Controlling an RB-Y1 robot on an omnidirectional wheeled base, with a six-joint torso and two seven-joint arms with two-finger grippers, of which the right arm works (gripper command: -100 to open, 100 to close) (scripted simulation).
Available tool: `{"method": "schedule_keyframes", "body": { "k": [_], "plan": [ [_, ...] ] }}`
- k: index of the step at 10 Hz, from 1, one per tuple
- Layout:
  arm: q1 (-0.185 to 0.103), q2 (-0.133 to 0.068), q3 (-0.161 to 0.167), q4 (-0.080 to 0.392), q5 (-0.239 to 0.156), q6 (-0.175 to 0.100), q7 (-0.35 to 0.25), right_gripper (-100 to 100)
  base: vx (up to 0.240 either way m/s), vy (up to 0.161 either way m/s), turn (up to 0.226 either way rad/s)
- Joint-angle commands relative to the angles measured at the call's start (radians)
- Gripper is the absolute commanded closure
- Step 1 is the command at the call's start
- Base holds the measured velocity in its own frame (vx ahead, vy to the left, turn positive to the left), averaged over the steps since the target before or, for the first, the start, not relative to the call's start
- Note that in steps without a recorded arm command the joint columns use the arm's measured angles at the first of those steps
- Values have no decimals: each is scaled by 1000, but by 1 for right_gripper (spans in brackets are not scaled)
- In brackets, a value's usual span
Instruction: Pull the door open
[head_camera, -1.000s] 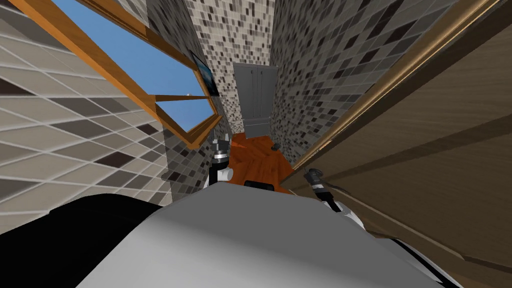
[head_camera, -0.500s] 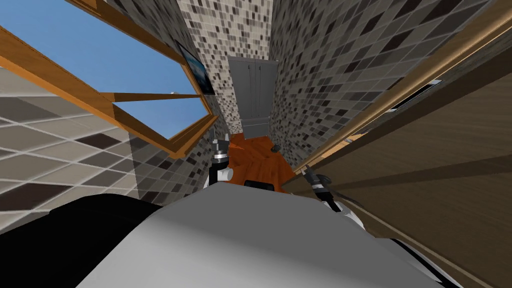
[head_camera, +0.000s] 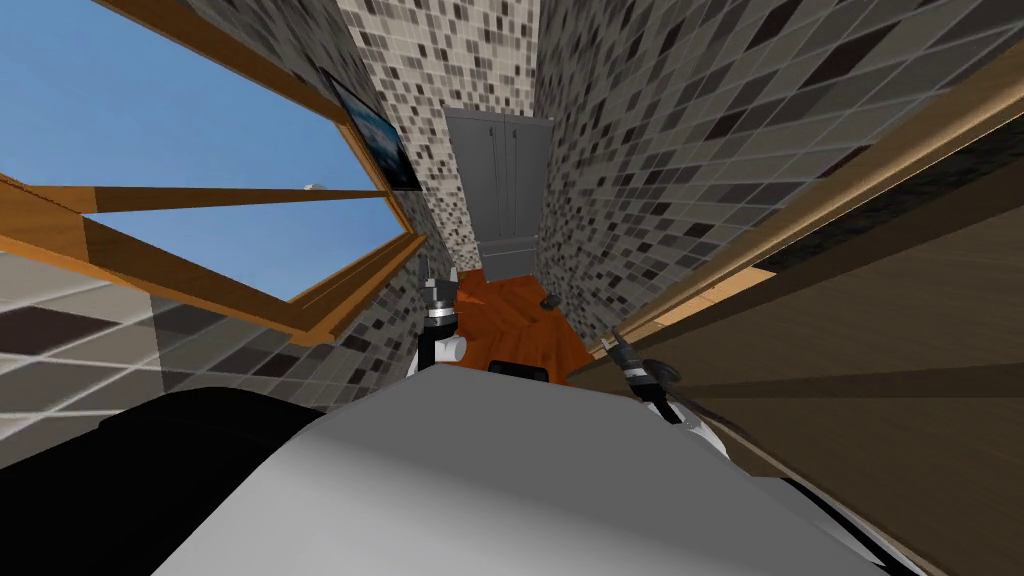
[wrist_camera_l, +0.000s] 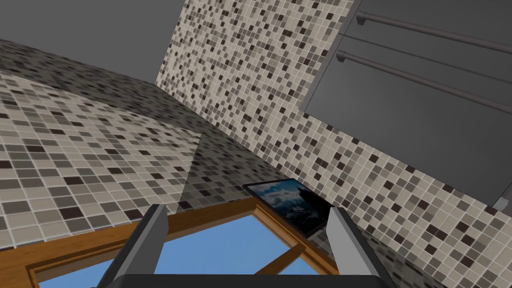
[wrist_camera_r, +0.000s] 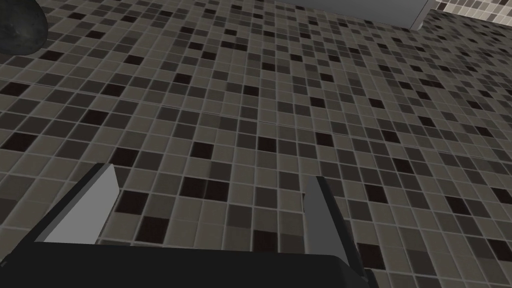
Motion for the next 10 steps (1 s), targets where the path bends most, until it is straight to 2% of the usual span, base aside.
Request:
{"method": "schedule_keyframes", "body": {
  "k": [1,6,10],
  "plan": [
    [0,0,0,-1,0,1,0,-100,233,-37,-48],
    [1,1,1,-7,2,4,1,-100,232,2,-44],
    [3,2,2,-16,4,9,2,-100,229,-38,-59]
  ]
}}
